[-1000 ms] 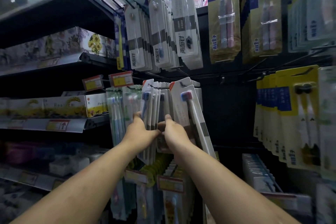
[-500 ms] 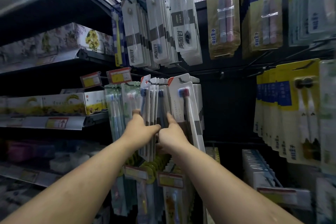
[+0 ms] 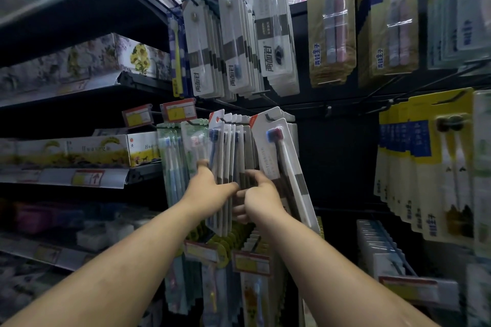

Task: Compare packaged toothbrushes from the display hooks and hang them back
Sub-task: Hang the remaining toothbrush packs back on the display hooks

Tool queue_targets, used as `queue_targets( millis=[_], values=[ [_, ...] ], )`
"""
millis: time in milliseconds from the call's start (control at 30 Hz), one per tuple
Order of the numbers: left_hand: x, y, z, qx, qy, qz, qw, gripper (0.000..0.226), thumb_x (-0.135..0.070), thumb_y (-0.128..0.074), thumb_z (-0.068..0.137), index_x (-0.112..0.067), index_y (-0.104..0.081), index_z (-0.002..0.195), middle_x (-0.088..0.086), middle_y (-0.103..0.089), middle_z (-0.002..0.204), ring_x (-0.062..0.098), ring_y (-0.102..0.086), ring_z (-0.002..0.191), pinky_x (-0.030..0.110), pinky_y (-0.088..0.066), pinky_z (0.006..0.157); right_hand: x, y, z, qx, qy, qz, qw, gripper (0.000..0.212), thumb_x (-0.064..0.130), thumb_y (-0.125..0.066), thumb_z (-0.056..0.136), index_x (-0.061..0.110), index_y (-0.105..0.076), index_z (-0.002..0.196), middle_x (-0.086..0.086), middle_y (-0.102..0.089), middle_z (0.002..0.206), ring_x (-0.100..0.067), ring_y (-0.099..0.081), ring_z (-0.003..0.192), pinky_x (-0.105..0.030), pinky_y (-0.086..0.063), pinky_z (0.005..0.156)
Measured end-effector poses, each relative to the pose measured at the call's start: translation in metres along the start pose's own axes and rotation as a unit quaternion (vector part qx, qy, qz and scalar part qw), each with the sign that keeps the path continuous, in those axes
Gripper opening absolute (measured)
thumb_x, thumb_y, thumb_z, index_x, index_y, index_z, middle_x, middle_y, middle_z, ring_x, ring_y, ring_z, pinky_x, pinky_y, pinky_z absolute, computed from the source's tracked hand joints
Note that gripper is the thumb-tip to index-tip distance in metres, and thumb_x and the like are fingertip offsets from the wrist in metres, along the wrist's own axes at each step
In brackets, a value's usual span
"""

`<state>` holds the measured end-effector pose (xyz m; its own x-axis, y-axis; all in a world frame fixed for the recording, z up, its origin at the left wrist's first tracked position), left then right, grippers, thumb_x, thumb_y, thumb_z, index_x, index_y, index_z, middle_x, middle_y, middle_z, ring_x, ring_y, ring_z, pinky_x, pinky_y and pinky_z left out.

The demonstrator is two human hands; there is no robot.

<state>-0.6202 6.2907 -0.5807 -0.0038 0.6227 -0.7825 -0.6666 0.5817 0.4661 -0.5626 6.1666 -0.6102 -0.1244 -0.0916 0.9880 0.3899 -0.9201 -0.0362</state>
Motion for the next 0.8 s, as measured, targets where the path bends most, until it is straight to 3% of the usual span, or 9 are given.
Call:
queue_targets(
  millis=[67,233,267,333,400,600,800],
  values=[
    [0.001,-0.001,0.002,-0.001,-0.002,-0.001,1.0,0.088,-0.028,-0.078,0.085,-0.023,-0.02,0.151,0.006,-0.067,0.113,0.024,-0.071,0.097,0.047,-0.061,0.091,0.0,0.001,0.0,0.004,-0.002,-0.015,1.0,0.047,-0.002,-0.033,0.103,0.034,-0.056,0.123,-0.015,-0.058,0.105,-0.022,-0.052,0.061,-0.032,-0.046,0.048],
    [0.003,-0.003,0.002,0.009,0.003,-0.008,1.0,0.098,-0.038,-0.081,0.076,-0.026,-0.021,0.152,0.01,-0.065,0.124,0.029,-0.069,0.107,0.05,-0.06,0.095,0.004,0.006,-0.005,0.004,-0.004,0.014,1.0,0.052,-0.002,-0.035,0.104,0.032,-0.062,0.132,-0.014,-0.06,0.116,-0.022,-0.057,0.062,-0.028,-0.051,0.045],
    [0.003,-0.004,0.002,0.006,0.004,-0.006,1.0,0.101,-0.041,-0.082,0.076,-0.026,-0.018,0.154,0.012,-0.062,0.131,0.03,-0.067,0.113,0.05,-0.058,0.098,0.004,0.006,-0.006,0.007,-0.009,0.014,1.0,0.051,-0.002,-0.035,0.104,0.029,-0.062,0.136,-0.013,-0.06,0.118,-0.024,-0.06,0.068,-0.03,-0.054,0.049],
    [0.001,-0.006,0.0,-0.001,0.009,0.006,1.0,0.11,-0.045,-0.082,0.082,-0.02,-0.009,0.16,0.016,-0.051,0.148,0.034,-0.058,0.13,0.047,-0.052,0.107,0.003,0.004,-0.008,0.025,-0.01,-0.024,0.999,0.048,0.002,-0.036,0.105,0.023,-0.057,0.142,-0.012,-0.061,0.133,-0.031,-0.066,0.101,-0.044,-0.062,0.082],
    [0.002,-0.008,-0.002,-0.009,0.012,0.021,1.0,0.116,-0.049,-0.079,0.085,-0.012,-0.001,0.162,0.018,-0.039,0.159,0.036,-0.046,0.142,0.045,-0.045,0.113,0.002,0.005,-0.011,0.037,-0.013,-0.062,0.997,0.043,0.009,-0.037,0.107,0.015,-0.054,0.146,-0.013,-0.06,0.14,-0.031,-0.059,0.125,-0.049,-0.051,0.107],
    [0.002,-0.007,-0.002,-0.017,0.012,0.026,0.999,0.116,-0.054,-0.078,0.085,-0.01,-0.002,0.162,0.021,-0.037,0.16,0.037,-0.043,0.144,0.044,-0.043,0.113,0.003,-0.003,-0.014,0.063,-0.006,-0.112,0.992,0.051,0.012,-0.038,0.104,0.016,-0.039,0.155,-0.014,-0.051,0.15,-0.035,-0.052,0.135,-0.054,-0.046,0.111],
    [-0.002,-0.005,-0.003,-0.009,0.011,0.039,0.999,0.095,-0.045,-0.075,0.09,-0.007,-0.017,0.153,0.021,-0.051,0.142,0.037,-0.057,0.126,0.047,-0.052,0.104,0.012,-0.001,-0.019,0.055,0.005,-0.118,0.991,0.07,0.019,-0.039,0.102,0.032,-0.01,0.164,-0.008,-0.025,0.168,-0.035,-0.037,0.147,-0.052,-0.037,0.119]
  ],
)
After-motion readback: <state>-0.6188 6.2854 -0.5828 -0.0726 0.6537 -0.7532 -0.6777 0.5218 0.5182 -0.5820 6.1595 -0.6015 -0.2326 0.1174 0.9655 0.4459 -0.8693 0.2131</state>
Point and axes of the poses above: each hand's wrist, its own z-axis towards the middle knuckle, its own y-axis out of the back of the hand, x = y × z, the point moved 6 cm from there along z, towards the middle knuckle
